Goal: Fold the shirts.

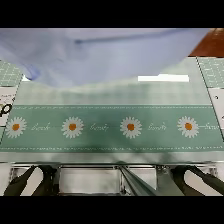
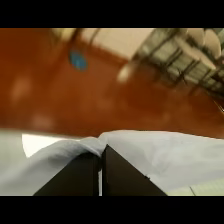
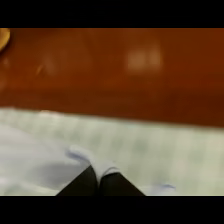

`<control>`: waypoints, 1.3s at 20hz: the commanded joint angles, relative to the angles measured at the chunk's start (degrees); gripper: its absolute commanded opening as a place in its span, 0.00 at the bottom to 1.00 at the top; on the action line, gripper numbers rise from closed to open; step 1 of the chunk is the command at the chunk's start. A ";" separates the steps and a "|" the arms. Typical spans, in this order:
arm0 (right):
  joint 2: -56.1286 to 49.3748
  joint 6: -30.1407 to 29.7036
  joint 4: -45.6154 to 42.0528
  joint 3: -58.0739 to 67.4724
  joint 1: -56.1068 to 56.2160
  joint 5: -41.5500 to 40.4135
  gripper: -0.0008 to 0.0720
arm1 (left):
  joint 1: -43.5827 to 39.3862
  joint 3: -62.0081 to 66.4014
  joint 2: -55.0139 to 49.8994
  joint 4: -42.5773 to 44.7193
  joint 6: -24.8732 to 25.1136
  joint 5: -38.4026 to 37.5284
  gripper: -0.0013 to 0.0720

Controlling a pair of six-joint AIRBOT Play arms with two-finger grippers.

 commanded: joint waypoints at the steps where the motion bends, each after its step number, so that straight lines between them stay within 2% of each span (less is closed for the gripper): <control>1: 7.08 2.95 -6.93 12.04 0.04 -0.63 0.06 | 0.04 15.26 7.21 7.67 -4.79 2.38 0.04; 4: 16.02 3.91 -15.13 11.98 0.07 1.18 0.06 | 0.04 19.50 14.21 15.21 -6.62 2.45 0.04; 9: 26.23 6.47 -24.15 11.52 0.07 8.63 0.06 | -1.11 19.56 26.97 37.38 -16.06 2.25 0.04; 12: 32.15 8.28 -25.42 5.42 0.07 9.25 0.06 | -8.79 19.56 31.45 47.10 -17.14 0.94 0.04; 15: 35.43 8.72 -24.13 -4.39 0.07 9.31 0.06 | -16.04 18.08 30.47 53.07 -23.21 -5.60 0.04; 19: 35.56 8.17 -19.63 -17.05 0.07 7.69 0.06 | -18.36 6.51 25.75 52.85 -25.24 -8.83 0.04; 22: 33.99 7.61 -17.42 -26.36 0.07 6.60 0.06 | -18.38 -3.48 18.58 44.74 -24.85 -8.81 0.04; 24: 30.69 4.61 -14.29 -31.10 0.07 4.59 0.06 | -18.43 -7.48 11.85 38.58 -20.98 -7.61 0.04; 26: 24.94 2.10 -13.33 -33.53 0.07 0.83 0.06 | -18.43 -8.61 3.65 36.15 -18.58 -3.98 0.04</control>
